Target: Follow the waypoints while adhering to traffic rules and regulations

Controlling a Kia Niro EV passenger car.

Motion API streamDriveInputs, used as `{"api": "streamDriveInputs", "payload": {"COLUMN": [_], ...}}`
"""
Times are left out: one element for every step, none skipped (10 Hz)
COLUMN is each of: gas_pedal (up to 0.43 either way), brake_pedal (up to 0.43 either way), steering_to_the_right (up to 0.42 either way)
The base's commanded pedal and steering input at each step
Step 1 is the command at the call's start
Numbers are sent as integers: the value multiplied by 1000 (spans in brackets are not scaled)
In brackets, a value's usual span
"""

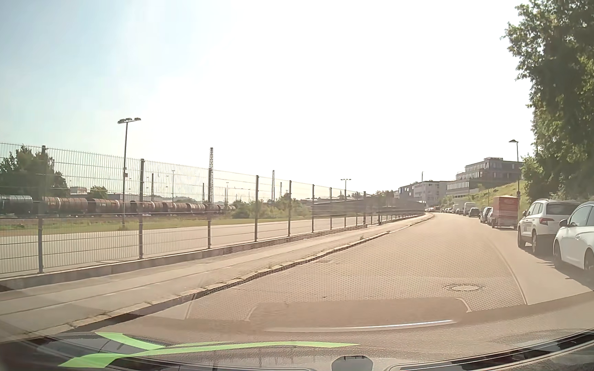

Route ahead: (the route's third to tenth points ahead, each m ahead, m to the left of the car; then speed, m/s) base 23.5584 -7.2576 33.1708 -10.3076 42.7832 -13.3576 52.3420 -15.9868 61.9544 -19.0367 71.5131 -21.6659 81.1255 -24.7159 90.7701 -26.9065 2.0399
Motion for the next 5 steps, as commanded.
{"api": "streamDriveInputs", "payload": {"gas_pedal": [47, 47, 47, 59, 59], "brake_pedal": [0, 0, 0, 0, 0], "steering_to_the_right": [339, 334, 330, 324, 313]}}
